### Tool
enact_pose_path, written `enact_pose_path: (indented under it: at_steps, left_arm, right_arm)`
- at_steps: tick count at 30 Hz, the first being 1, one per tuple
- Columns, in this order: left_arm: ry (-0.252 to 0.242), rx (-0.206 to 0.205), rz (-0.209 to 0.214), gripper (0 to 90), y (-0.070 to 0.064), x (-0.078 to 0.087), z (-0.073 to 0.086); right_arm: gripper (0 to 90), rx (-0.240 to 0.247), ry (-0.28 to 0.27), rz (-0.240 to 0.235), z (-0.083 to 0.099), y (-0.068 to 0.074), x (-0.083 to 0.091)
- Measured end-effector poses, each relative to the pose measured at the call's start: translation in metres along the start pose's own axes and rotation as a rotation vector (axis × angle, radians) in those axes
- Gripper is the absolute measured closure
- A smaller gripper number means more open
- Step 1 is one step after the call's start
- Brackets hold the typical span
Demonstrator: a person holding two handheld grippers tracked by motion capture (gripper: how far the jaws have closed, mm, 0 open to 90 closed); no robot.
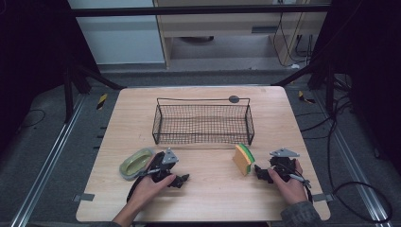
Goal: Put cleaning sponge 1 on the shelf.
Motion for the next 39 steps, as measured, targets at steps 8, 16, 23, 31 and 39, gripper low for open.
enact_pose_path:
  at_steps: [8,16,23,31,39]
  left_arm:
    - [0.020,-0.070,-0.049,6.1,0.009,0.027,-0.024]
    - [0.116,-0.039,-0.165,5.8,0.059,0.070,-0.041]
    - [0.208,-0.028,-0.227,5.6,0.099,0.093,-0.028]
    - [0.250,-0.004,-0.249,6.1,0.116,0.111,-0.013]
    - [0.317,0.006,-0.237,11.2,0.123,0.117,-0.003]
  right_arm:
    - [0.6,-0.012,0.004,0.005,0.000,0.001,0.001]
    - [0.6,-0.017,0.003,0.007,0.000,0.002,0.001]
    - [0.4,-0.013,0.002,0.000,0.001,0.002,0.001]
    - [0.4,-0.003,0.000,-0.004,0.001,0.001,0.001]
    - [0.4,-0.003,0.000,-0.004,0.001,0.001,0.001]
Point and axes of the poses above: each handheld gripper's, and its own axes: x roughly backward along the jaws, z roughly out of its underside, y roughly to its left, the point moved 9 cm from there along -x, roughly forward along the jaws, and after that the axes turned 11 degrees about x, right-handed, at the moved point
